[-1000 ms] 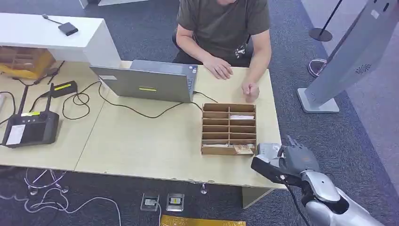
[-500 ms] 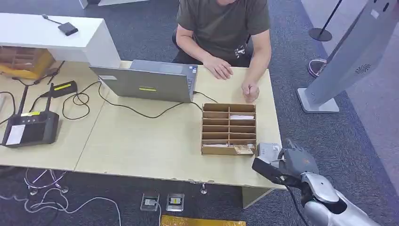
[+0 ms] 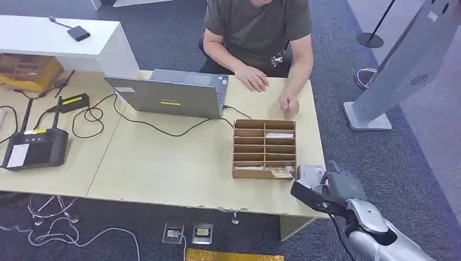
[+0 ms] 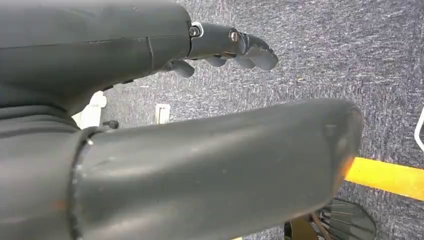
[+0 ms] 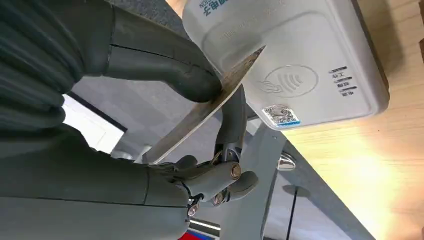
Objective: Pass the card to the sensor for recognition and then transmit it.
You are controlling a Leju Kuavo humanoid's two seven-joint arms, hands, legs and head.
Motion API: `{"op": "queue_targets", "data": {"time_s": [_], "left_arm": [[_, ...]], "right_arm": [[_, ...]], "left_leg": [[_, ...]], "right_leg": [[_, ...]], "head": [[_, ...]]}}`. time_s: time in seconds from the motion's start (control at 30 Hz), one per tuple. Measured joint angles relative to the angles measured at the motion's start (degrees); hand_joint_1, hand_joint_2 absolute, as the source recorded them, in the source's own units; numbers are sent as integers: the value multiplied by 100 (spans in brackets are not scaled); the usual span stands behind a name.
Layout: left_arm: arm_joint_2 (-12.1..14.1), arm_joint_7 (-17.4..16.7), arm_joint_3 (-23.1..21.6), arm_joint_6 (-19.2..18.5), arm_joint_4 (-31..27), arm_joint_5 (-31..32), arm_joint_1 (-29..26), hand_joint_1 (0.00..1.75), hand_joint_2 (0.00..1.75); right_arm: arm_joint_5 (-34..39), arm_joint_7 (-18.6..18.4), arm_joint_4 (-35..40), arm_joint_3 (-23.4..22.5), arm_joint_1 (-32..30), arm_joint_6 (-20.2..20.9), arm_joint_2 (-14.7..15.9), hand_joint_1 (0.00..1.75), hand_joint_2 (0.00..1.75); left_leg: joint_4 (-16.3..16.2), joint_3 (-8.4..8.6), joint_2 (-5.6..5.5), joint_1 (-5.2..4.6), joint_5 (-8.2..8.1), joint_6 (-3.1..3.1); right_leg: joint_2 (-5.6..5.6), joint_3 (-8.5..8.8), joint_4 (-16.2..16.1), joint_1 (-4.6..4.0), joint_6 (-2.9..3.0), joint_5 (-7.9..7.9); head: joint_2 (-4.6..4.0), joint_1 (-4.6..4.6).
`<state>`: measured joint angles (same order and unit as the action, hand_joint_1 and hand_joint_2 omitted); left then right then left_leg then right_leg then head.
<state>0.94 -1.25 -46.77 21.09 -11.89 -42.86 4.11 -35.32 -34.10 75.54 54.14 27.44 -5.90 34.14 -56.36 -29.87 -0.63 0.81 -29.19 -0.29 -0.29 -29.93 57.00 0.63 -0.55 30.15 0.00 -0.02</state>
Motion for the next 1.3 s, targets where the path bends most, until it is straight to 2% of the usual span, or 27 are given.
{"op": "queue_targets", "data": {"time_s": [0.57, 1.3], "left_arm": [[0, 0, -39, 28, 2, -48, 1, 0, 0], [31, 0, -105, 33, 2, -98, 2, 0, 0]], "right_arm": [[79, 103, -205, -11, -10, -103, -153, 175, 175], [173, 101, -275, -50, -37, -201, -210, 175, 175]], "left_leg": [[0, 12, 12, 0, 0, 0], [0, 18, 16, 0, 0, 0]], "right_leg": [[10, 7, 0, 0, 0, -1], [14, 11, 0, 0, -1, -1]], "head": [[0, 2], [0, 2]]}}
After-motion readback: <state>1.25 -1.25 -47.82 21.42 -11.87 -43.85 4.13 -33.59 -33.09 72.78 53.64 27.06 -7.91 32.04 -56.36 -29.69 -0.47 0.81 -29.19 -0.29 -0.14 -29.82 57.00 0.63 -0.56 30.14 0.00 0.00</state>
